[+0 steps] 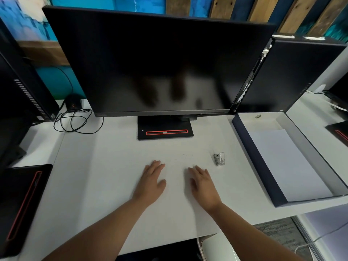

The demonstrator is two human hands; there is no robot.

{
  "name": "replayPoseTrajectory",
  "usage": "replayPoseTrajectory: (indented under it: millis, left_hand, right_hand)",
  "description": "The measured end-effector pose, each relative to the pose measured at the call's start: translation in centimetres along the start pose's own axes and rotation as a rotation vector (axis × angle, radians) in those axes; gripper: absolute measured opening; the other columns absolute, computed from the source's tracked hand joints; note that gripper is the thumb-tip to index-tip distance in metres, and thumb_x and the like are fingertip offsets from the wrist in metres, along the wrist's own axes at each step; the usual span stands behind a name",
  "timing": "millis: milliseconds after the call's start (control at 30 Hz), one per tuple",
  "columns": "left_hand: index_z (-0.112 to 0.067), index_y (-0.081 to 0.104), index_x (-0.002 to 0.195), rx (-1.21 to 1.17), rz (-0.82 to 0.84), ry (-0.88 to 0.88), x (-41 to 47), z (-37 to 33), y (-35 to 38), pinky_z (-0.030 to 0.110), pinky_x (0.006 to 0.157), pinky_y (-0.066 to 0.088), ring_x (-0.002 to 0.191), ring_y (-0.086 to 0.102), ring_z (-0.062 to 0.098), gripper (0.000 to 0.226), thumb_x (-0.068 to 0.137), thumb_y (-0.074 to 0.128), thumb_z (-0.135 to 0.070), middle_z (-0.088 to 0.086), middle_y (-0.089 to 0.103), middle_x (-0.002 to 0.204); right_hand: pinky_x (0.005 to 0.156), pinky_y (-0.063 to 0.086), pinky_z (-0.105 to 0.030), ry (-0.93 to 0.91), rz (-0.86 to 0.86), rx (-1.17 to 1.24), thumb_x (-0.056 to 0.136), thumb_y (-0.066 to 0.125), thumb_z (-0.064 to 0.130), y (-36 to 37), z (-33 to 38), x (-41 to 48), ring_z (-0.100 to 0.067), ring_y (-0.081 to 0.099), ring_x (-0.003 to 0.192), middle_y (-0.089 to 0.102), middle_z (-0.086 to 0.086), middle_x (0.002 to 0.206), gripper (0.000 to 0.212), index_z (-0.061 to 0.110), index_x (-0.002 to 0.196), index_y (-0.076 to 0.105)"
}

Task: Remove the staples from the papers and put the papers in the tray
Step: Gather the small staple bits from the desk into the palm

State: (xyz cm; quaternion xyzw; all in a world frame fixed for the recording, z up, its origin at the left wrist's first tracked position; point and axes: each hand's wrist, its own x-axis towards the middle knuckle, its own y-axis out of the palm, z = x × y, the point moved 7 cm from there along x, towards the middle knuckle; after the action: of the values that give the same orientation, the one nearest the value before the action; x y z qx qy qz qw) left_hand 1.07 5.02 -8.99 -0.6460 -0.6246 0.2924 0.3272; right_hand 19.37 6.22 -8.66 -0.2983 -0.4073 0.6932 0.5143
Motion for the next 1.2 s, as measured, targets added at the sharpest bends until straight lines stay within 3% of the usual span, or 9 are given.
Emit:
replayPoseTrajectory:
  millis: [133,233,300,400,500,633,733,867,1200]
  left_hand:
    - [-0.015,0.038,0.144,-0.007,-0.005,-0.005,0.0,0.1,0.1,0.017,0.115,-0.004,0.145,0.01,0.006,0.051,0.095,0.05,-0.016,-0.002,0.024,0.157]
    - [-0.013,0.045,0.14,-0.012,-0.025,-0.007,0.1,0.1,-0.1,0.016,0.115,-0.004,0.146,0.017,0.012,0.048,0.093,0.052,-0.013,-0.003,0.03,0.153]
    - [-0.014,0.046,0.139,-0.013,-0.032,-0.016,0.4,0.0,-0.2,0.014,0.114,-0.005,0.146,0.017,0.01,0.049,0.091,0.053,-0.012,-0.004,0.03,0.153]
    - [-0.013,0.048,0.138,-0.022,-0.034,-0.016,0.8,0.1,-0.2,0.016,0.115,-0.002,0.145,0.02,0.01,0.051,0.088,0.057,-0.011,-0.002,0.034,0.151]
    - [-0.013,0.051,0.135,-0.07,-0.028,-0.043,1.2,0.3,-0.4,0.015,0.115,0.008,0.143,0.025,0.013,0.051,0.085,0.059,-0.008,-0.003,0.038,0.147]
    - [-0.012,0.054,0.131,-0.073,-0.099,-0.088,2.1,1.1,-1.9,0.035,0.117,0.027,0.14,0.03,0.018,0.043,0.088,0.057,-0.013,0.002,0.042,0.145]
    - [-0.013,0.046,0.139,-0.004,-0.111,-0.192,2.8,2.2,-2.9,0.037,0.12,0.017,0.145,0.018,0.021,0.049,0.095,0.047,-0.034,0.005,0.032,0.153]
    - [-0.02,0.022,0.151,-0.044,0.062,-0.338,4.4,2.7,-2.1,0.03,0.119,0.0,0.148,-0.001,0.014,0.06,0.099,0.039,-0.043,-0.002,0.007,0.161]
    - [-0.016,0.015,0.152,0.07,0.221,-0.221,6.0,1.6,-0.6,0.025,0.117,-0.008,0.148,-0.003,0.009,0.065,0.099,0.032,-0.048,-0.003,0.004,0.161]
  right_hand:
    - [0.106,0.028,-0.027,-0.009,-0.037,0.014,0.078,0.044,-0.012,0.0,1.1,1.8,-0.029,0.062,0.091,0.067,-0.009,0.096,0.034,0.006,0.097,0.066]
    - [0.099,0.04,-0.026,-0.002,-0.056,0.059,0.08,0.048,-0.009,-0.3,1.2,2.9,-0.028,0.062,0.075,0.069,-0.008,0.082,0.023,0.007,0.081,0.065]
    - [0.08,0.049,-0.032,-0.008,-0.076,0.096,0.08,0.054,-0.006,-0.5,1.4,3.4,-0.026,0.061,0.073,0.068,-0.01,0.078,0.017,0.007,0.081,0.067]
    - [0.067,0.047,-0.03,-0.045,-0.042,0.123,0.078,0.061,-0.003,-0.4,1.8,4.2,-0.024,0.057,0.076,0.063,-0.009,0.074,0.011,0.006,0.078,0.068]
    - [0.078,0.046,-0.025,-0.082,-0.035,0.122,0.085,0.063,0.012,-0.6,1.6,5.1,-0.02,0.055,0.091,0.064,-0.004,0.087,0.006,0.011,0.089,0.068]
    - [0.104,0.031,-0.024,-0.06,-0.056,0.075,0.092,0.057,0.028,-1.7,1.2,7.3,-0.023,0.042,0.124,0.054,-0.009,0.129,0.041,0.008,0.127,0.053]
    - [0.112,0.02,-0.026,-0.009,0.081,0.063,0.094,0.05,0.041,-0.6,0.8,8.9,-0.022,0.027,0.137,0.035,-0.009,0.148,0.062,0.007,0.143,0.032]
    - [0.117,0.018,-0.031,-0.058,0.173,0.008,0.092,0.042,0.055,0.5,0.6,10.9,-0.02,0.02,0.141,0.025,-0.005,0.154,0.073,0.012,0.148,0.021]
    - [0.118,0.018,-0.035,-0.229,0.283,-0.163,0.085,0.019,0.07,2.0,1.6,12.7,-0.019,0.016,0.143,0.023,-0.003,0.155,0.086,0.013,0.149,0.018]
